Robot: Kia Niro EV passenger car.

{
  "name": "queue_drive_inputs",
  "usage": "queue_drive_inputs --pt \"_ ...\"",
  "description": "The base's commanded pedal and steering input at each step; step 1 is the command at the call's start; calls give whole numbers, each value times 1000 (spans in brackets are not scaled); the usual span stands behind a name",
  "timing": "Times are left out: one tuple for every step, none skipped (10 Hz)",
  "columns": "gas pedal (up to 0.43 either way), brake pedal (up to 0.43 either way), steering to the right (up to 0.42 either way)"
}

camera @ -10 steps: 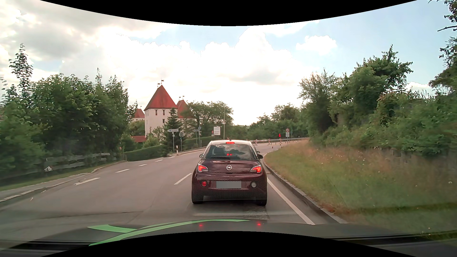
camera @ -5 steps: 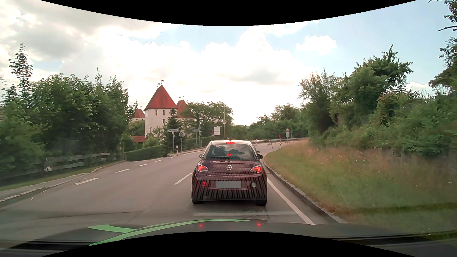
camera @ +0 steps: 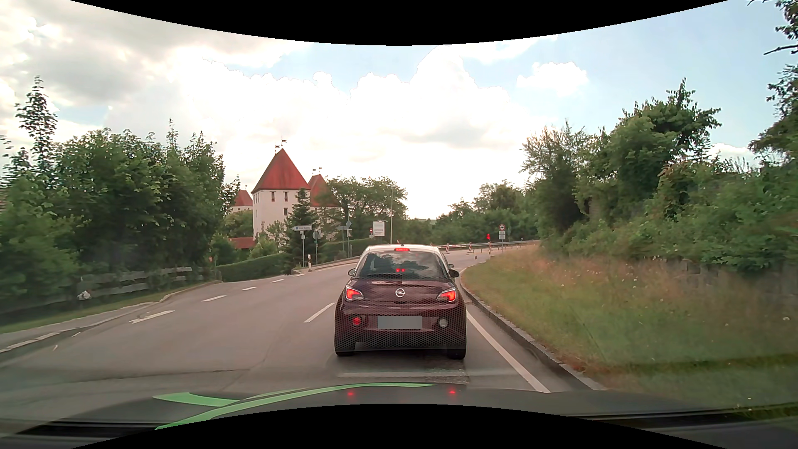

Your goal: Follow the waypoints while adhering to traffic rules and regulations

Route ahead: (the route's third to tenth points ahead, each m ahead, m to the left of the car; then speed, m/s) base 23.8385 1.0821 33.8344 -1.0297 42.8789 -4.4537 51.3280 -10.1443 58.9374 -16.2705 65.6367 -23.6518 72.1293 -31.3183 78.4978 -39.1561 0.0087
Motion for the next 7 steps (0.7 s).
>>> queue_drive_inputs --pt "0 274 25" --pt "0 274 25" --pt "0 274 25" --pt "0 274 25" --pt "0 274 25" --pt "0 274 25" --pt "0 274 25"
